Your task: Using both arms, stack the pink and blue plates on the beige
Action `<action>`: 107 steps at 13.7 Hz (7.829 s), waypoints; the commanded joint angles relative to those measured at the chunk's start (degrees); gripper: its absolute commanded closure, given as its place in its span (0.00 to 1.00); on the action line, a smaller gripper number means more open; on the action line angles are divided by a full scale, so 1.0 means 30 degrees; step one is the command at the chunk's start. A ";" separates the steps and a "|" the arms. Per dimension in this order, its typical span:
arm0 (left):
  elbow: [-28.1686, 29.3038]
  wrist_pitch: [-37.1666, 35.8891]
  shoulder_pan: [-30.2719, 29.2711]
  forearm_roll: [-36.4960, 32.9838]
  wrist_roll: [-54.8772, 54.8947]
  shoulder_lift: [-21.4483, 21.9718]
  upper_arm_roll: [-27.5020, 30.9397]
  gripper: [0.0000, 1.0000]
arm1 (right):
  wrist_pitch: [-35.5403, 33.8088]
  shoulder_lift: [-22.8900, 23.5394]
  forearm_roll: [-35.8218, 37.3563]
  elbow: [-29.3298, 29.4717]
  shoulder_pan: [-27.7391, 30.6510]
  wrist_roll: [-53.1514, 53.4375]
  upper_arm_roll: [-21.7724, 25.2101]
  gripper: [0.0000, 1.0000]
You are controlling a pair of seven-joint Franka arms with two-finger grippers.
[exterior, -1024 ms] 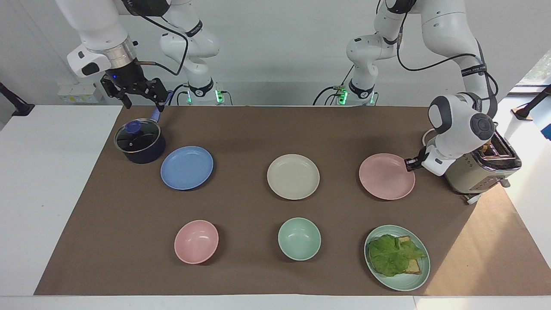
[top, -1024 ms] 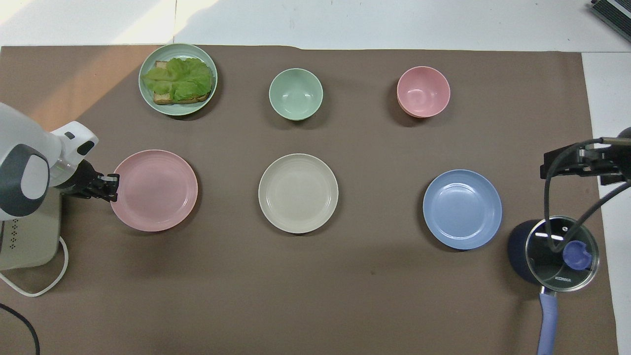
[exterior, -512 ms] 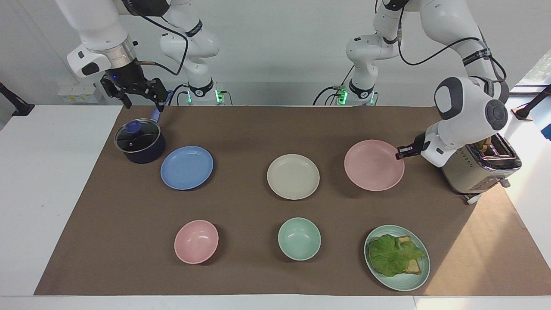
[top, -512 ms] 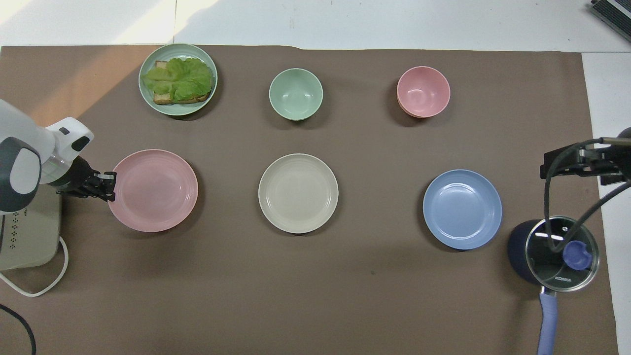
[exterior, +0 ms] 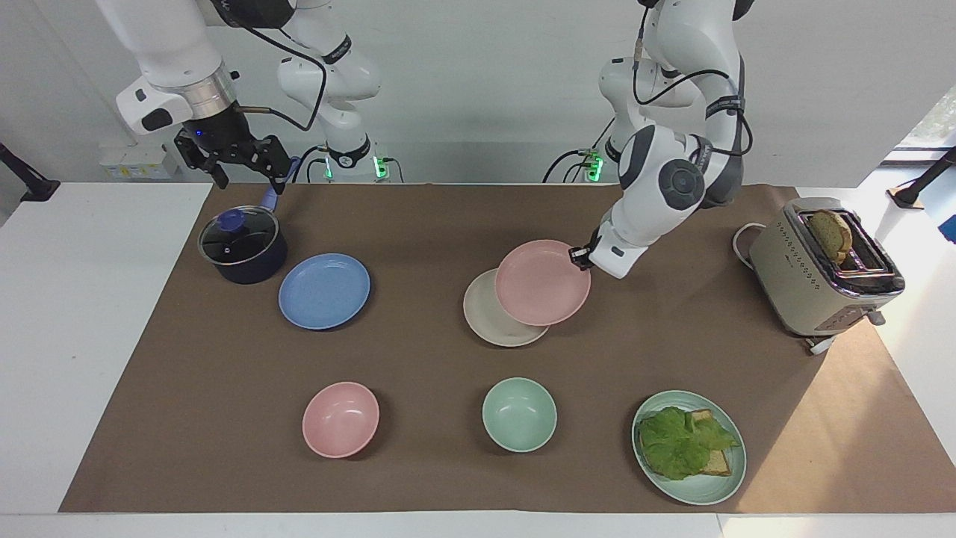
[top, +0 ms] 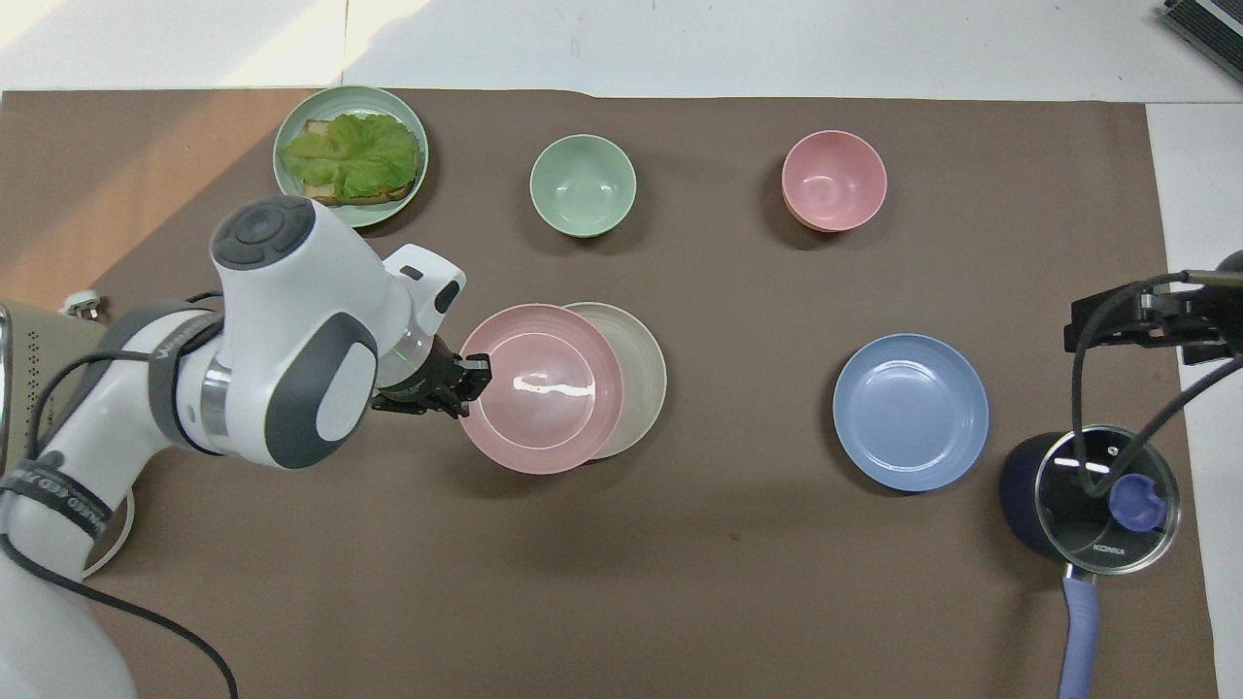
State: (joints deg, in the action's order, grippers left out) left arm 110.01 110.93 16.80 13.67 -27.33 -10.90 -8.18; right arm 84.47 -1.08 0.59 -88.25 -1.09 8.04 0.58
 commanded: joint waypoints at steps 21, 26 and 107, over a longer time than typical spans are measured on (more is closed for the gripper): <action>-0.4204 -0.1343 -0.6508 -0.5027 0.9872 0.1640 0.0677 0.00 | 0.7079 -0.0401 -0.0546 -0.6051 0.0687 -0.2121 0.0100 0.00; -0.5470 -0.3428 -0.6361 -0.5027 0.9872 0.2870 0.0618 0.00 | 1.3082 0.0211 -0.1423 -1.0915 0.1183 -0.3757 0.0100 0.00; -0.5470 -0.3548 -0.4603 -0.4968 0.9784 0.3078 0.2258 0.00 | 0.0325 0.1003 0.0655 0.1347 0.0570 -0.0507 -0.0368 0.00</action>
State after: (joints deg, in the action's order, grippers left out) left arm 93.84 101.24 1.12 -0.28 1.78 -2.01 -3.16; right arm 88.65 -1.17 1.53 -89.32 -0.18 9.16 0.34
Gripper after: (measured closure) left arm 0.000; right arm 0.000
